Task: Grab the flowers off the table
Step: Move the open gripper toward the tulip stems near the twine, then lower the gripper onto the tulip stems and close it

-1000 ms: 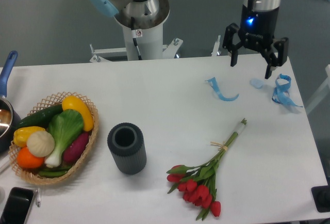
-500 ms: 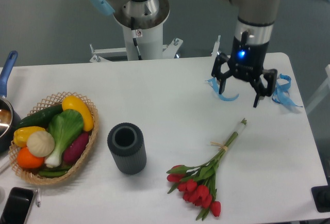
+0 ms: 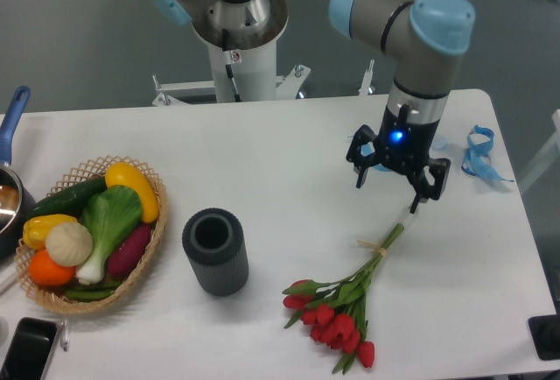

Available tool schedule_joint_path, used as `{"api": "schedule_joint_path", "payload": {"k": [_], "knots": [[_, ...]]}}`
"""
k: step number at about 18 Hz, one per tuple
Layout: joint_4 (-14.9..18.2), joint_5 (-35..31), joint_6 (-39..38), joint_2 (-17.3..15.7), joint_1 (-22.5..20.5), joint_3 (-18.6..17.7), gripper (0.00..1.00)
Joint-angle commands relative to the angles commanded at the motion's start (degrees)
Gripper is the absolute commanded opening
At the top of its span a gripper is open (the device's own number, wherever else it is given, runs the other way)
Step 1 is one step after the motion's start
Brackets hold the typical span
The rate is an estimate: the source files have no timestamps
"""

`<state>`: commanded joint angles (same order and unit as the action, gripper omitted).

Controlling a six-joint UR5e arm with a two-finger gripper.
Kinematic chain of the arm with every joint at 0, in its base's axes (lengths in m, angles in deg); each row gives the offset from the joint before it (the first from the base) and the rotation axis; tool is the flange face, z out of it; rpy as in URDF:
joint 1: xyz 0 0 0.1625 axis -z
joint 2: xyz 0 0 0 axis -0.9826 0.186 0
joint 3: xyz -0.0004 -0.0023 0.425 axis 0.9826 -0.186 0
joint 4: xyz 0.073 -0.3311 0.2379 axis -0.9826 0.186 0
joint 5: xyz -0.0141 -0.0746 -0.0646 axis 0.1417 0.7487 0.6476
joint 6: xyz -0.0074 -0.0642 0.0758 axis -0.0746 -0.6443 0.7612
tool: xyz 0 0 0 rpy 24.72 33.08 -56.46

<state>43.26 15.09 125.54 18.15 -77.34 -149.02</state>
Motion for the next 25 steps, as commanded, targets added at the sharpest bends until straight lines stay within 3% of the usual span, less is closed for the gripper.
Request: {"api": "schedule_joint_path", "payload": {"k": [6, 17, 25], "knots": [[-6.1, 0.0, -0.2, 5.7, 1.4, 0.7, 1.0], [-7.4, -1.9, -1.1, 14.2, 3.9, 5.5, 1.0], [-8.0, -2.4, -1.1, 17.0, 7.3, 6.5, 1.0]]}}
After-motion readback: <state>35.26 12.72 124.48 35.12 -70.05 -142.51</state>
